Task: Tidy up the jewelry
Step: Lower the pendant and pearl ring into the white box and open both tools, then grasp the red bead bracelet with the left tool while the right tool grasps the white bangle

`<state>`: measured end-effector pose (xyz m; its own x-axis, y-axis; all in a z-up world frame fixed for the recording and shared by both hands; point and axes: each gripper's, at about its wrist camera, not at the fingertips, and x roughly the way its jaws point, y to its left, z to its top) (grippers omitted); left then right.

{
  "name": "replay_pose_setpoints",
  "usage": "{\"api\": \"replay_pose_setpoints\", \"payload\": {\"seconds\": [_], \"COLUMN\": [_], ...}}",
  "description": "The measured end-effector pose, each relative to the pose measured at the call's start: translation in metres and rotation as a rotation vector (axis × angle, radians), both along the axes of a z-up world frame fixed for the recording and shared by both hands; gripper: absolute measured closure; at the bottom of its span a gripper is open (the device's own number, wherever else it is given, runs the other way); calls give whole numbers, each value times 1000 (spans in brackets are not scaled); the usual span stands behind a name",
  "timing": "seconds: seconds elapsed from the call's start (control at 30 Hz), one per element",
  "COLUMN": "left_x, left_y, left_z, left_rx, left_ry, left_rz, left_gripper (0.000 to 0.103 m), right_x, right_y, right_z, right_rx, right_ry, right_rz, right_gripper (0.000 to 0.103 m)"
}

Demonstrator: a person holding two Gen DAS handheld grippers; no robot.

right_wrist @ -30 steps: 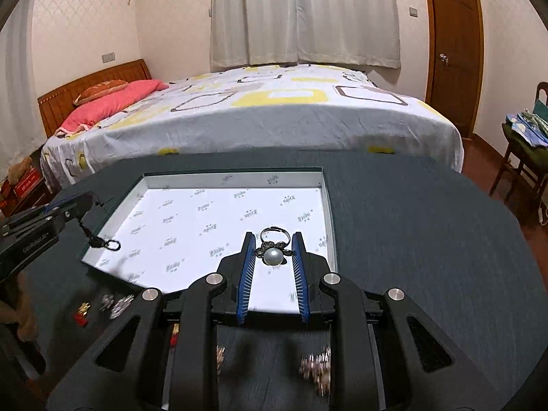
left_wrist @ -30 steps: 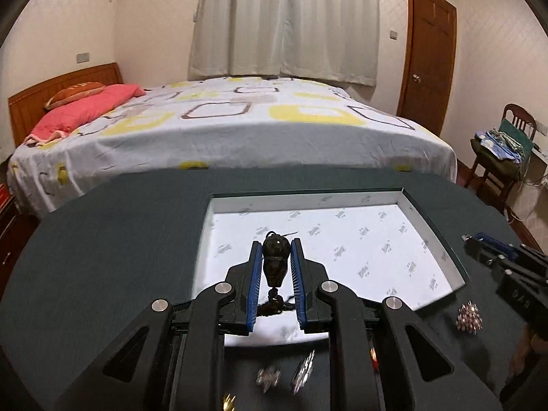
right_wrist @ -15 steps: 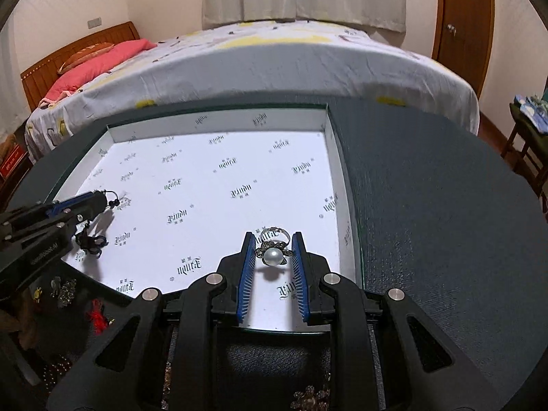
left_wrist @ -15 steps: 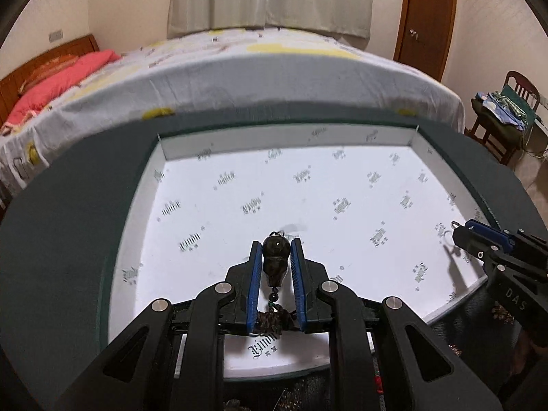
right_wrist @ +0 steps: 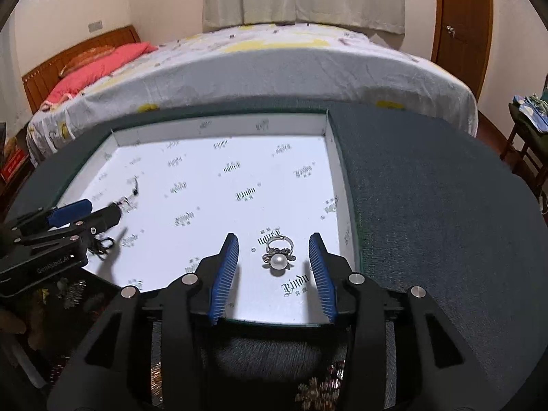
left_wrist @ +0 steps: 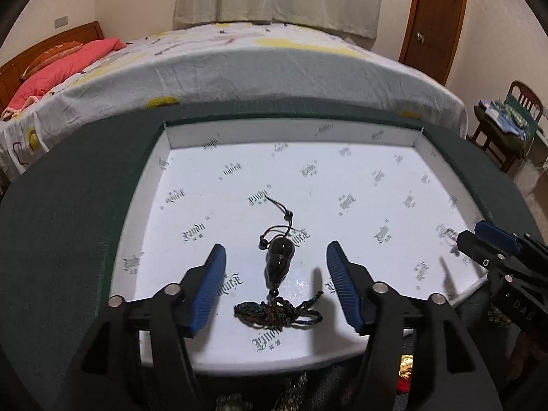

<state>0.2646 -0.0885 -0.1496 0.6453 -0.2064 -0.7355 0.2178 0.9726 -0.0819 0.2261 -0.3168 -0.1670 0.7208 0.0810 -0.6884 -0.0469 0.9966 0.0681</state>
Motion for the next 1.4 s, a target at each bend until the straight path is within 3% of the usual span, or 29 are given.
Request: {"api": "replay_pose_setpoints", "payload": {"seconds": [0.23, 0.37, 0.7, 0.83, 1.17, 1.4], "left_x": [-41, -72, -143, -157, -176, -179], "left_y": [16, 26, 34, 40, 55, 55], "left_z": [30, 38, 23, 12, -1, -1], "left_rx": [-32, -43, 88, 81, 73, 65], "left_ry": [-85, -109, -153, -133, -109, -116], "left_rz": [41, 83, 113, 129, 186, 192], "left_gripper": [35, 34, 34, 34, 34, 30], "right_x": [-44, -77, -137, -150, -162, -160], "right_y": [2, 5, 20, 26, 46, 62], "right_z": [31, 34, 10, 1, -13, -24], "right_rx": [7, 8, -21, -12, -7, -44], "right_ry": [-90, -109, -87, -85, -62, -11], "right_rz": [-6, -8, 15, 26, 68, 97], "right_gripper": [53, 51, 41, 39, 23, 20]}}
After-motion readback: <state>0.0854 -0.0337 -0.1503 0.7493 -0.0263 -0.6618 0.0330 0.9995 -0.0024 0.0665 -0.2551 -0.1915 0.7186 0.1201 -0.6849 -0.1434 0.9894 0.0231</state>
